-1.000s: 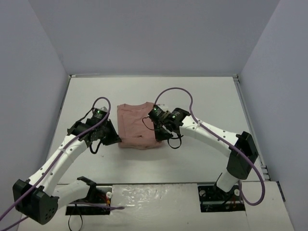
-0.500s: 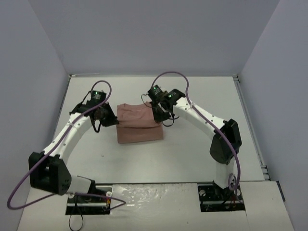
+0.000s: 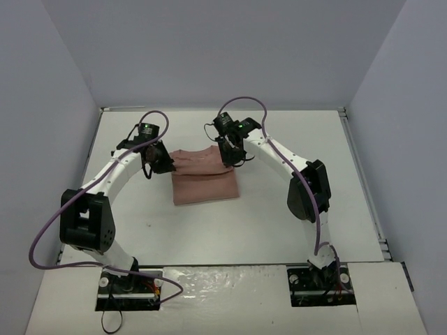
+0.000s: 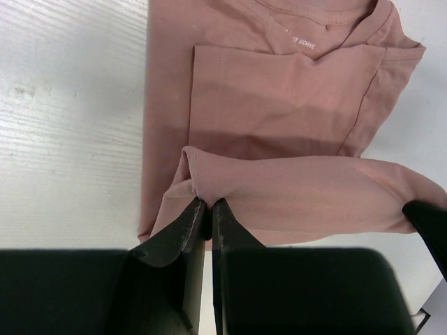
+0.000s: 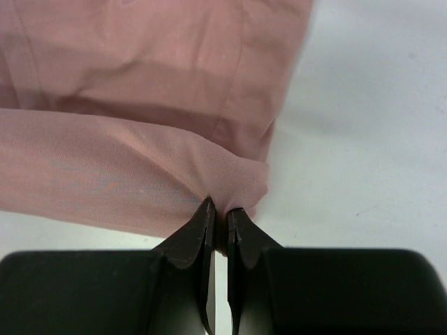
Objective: Fold and stack the t-shirts
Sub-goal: Fold the long partially folded tshirt into a neat square
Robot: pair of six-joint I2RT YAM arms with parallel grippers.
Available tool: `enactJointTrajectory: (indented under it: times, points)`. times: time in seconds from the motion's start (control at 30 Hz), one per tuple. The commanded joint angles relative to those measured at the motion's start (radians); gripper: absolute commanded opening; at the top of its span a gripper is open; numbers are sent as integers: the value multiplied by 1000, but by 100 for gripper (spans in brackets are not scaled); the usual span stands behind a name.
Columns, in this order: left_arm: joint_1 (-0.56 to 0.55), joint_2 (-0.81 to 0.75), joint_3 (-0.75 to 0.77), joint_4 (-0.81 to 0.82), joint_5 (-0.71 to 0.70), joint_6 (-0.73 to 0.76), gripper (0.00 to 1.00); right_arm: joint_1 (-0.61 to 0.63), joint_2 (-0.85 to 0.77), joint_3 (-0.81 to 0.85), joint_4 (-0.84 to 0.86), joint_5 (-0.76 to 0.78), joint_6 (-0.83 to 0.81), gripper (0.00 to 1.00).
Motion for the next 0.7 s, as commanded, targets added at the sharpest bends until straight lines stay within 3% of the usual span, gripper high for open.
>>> enactJointTrajectory:
  times: [0.0, 0.67]
  points:
    - [20, -25, 50, 54, -55, 16, 0, -21, 25, 90, -38, 24, -46, 0]
    - [37, 85, 37, 128, -79, 26, 0, -47, 147, 194, -38, 44, -58, 0]
